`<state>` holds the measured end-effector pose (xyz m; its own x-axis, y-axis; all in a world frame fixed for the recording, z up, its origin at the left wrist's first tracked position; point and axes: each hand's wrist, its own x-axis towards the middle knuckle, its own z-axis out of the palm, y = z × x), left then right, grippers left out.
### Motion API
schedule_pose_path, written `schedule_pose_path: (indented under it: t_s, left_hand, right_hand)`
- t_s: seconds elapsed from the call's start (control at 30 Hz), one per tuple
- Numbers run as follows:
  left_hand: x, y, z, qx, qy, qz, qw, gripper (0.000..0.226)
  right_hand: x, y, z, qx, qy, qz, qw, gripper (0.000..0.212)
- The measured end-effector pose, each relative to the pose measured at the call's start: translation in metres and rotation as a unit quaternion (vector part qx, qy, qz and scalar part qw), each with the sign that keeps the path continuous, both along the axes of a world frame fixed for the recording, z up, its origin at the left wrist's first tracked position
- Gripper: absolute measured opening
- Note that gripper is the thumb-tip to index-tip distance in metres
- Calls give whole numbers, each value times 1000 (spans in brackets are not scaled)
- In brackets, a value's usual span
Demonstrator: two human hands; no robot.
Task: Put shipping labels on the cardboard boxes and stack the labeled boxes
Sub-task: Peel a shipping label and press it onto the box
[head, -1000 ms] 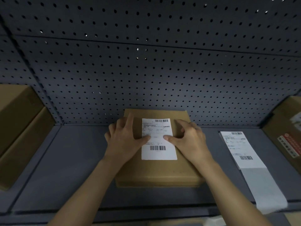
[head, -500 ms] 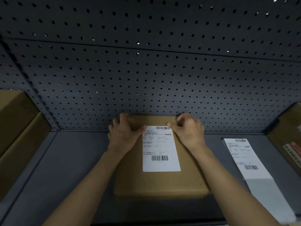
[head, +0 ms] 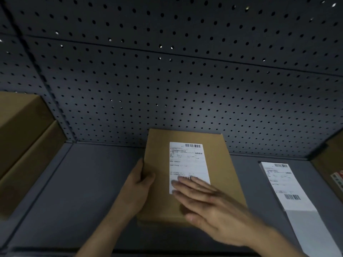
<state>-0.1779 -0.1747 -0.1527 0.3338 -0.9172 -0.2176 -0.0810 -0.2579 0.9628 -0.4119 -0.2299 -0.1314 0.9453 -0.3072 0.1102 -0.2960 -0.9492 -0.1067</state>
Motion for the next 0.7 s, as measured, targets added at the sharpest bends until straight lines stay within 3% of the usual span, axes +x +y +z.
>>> schedule_pose_path:
  t_s: [0.2, 0.33, 0.7]
  left_hand:
    - [-6, 4, -4, 2, -11, -8, 1000, 55]
    - [-3, 6, -6, 14, -13, -22, 1000, 58]
    - [-2, 8, -7, -16, 8, -22, 1000, 51]
  right_hand:
    - [24, -30, 19, 116, 147, -18, 982, 77]
    - [47, -61, 19, 169, 139, -65, 974, 80]
    - [74, -84, 17, 166, 97, -181, 965, 77]
